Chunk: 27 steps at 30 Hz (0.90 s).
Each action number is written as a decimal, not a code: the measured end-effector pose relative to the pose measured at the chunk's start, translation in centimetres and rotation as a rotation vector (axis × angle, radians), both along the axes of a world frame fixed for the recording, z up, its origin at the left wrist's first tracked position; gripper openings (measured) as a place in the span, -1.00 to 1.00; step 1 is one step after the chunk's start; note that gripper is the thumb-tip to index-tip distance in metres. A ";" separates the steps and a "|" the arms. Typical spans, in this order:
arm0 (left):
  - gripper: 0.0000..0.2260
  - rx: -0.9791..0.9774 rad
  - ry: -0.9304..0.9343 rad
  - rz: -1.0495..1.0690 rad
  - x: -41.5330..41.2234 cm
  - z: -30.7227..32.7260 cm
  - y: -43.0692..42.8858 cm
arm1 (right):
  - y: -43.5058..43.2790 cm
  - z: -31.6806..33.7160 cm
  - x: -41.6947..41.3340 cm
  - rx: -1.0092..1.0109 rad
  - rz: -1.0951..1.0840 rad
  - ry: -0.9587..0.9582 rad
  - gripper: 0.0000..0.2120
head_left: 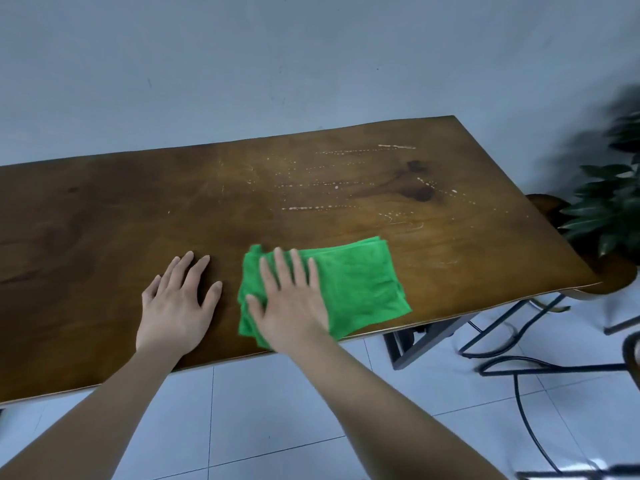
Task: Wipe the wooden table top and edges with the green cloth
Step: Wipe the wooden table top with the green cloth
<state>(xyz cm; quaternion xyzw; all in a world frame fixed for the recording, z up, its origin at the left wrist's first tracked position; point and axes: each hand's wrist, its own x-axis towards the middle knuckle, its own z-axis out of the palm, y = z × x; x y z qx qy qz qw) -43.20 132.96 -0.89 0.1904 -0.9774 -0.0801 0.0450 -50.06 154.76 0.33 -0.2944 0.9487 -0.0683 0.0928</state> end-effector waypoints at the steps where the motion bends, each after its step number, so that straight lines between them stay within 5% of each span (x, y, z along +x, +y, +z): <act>1: -0.28 0.003 -0.003 0.000 -0.1 0.0 0.0 | 0.2 -0.2 0.4 -0.015 0.097 0.008 -0.26; 6: -0.25 0.001 0.004 0.000 -0.1 0.0 0.2 | 6.3 -1.1 -2.5 -0.112 0.490 0.066 -0.32; 9: -0.23 0.008 -0.010 -0.002 -0.1 0.2 0.3 | 11.5 -0.7 -5.9 -0.131 0.491 0.048 -0.34; 20: -0.23 0.002 -0.026 0.003 -0.2 -0.1 0.1 | 28.9 1.2 -16.6 -0.019 -0.268 0.039 -0.23; 27: -0.21 0.009 -0.025 0.007 -0.2 0.1 0.4 | 22.6 0.5 -17.5 0.026 -0.661 0.023 -0.20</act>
